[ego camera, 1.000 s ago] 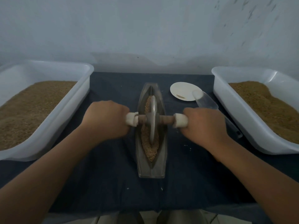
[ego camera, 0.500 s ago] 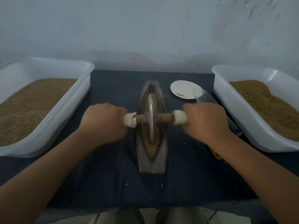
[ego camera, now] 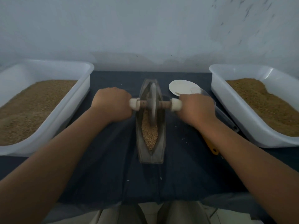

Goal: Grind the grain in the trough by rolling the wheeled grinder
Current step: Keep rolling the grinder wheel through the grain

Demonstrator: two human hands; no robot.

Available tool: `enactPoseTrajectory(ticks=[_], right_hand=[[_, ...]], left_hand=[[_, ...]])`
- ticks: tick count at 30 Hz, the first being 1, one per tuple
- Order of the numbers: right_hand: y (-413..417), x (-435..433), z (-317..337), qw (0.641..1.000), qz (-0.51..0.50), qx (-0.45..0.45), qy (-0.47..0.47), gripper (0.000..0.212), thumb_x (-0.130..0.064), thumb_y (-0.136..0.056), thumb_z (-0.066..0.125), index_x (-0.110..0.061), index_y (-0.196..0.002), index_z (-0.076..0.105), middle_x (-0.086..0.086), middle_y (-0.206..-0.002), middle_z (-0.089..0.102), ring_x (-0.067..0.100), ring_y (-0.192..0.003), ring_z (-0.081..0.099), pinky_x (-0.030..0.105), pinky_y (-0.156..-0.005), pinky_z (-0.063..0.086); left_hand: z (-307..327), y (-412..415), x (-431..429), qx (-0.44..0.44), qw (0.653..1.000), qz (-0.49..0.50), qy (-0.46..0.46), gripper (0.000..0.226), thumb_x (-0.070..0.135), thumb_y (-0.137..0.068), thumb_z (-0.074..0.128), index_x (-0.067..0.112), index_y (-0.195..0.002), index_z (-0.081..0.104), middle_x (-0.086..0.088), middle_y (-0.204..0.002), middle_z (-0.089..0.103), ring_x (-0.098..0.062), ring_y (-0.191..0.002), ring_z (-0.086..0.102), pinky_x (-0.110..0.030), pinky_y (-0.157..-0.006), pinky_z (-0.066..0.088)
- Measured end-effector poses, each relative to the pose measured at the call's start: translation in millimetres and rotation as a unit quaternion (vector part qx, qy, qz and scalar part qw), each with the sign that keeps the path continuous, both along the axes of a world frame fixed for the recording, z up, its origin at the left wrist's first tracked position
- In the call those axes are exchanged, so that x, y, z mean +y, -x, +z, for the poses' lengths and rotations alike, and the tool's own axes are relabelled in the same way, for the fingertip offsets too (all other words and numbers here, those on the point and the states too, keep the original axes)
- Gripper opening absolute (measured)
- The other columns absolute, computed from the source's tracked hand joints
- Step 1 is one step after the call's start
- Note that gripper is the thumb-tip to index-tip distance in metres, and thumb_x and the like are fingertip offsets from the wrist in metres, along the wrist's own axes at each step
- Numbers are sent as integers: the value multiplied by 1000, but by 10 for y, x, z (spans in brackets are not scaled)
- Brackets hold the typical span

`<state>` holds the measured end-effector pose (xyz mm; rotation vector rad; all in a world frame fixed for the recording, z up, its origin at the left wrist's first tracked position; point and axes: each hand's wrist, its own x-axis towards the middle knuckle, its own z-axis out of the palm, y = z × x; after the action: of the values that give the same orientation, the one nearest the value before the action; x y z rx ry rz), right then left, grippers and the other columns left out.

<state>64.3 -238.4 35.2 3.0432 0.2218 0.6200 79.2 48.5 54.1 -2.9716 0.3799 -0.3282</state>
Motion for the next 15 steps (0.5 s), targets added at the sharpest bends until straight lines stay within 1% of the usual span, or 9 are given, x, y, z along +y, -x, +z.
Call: enactPoseTrajectory(ticks=[2,4,6,9,11,12,15], right_hand=[[333,-75,-59,1000,19,-8,-4,32,-57,-85,61,-30,-71,53,-11,-57,45,20,-56,56,27,-49,34],[581,-122,-86,1000,28,-6,-9,29,-61,-81,60,-33,-76,59,-13,-56,49,15,-52,55,26,-45,39],[640,-139,-100,999,40,-11,-13,27,-60,-79,61,-33,-76,61,-13,-54,51,12,-49,53,24,-44,40],[336,-78,-76,999,35,-35,6,32,-54,-79,69,-28,-70,53,-10,-55,46,18,-49,49,24,-44,35],[-43,-8,-44,999,3,-48,3,33,-50,-86,65,-23,-71,53,-7,-58,45,23,-54,49,23,-48,24],[-213,29,-16,999,-14,-41,-2,33,-49,-88,62,-21,-73,55,-6,-60,47,24,-57,51,24,-49,21],[-457,80,12,999,-40,-4,-26,29,-44,-89,58,-19,-74,59,-3,-66,55,24,-67,60,29,-54,32]], left_hand=[[-54,272,90,-27,999,-29,-32,26,56,-80,52,31,-70,51,11,-63,51,-13,-55,50,-27,-52,35],[-116,503,164,-71,994,-56,-55,30,56,-76,59,33,-65,42,12,-54,45,-8,-46,43,-22,-47,25],[-154,520,207,-86,993,-59,-57,35,58,-73,62,34,-62,39,13,-50,41,-7,-43,39,-20,-47,22],[-171,221,161,-53,998,-21,-19,35,61,-78,57,31,-62,48,12,-56,48,-9,-49,44,-23,-49,25],[-152,-99,77,-51,999,4,3,34,59,-79,55,29,-63,53,11,-60,53,-13,-52,48,-25,-52,31],[-121,-243,33,-55,998,13,9,34,58,-79,55,28,-63,55,10,-61,54,-14,-53,47,-26,-53,32],[5,-465,-72,-51,998,21,9,37,60,-78,53,26,-64,55,8,-65,54,-21,-57,47,-31,-59,39]])
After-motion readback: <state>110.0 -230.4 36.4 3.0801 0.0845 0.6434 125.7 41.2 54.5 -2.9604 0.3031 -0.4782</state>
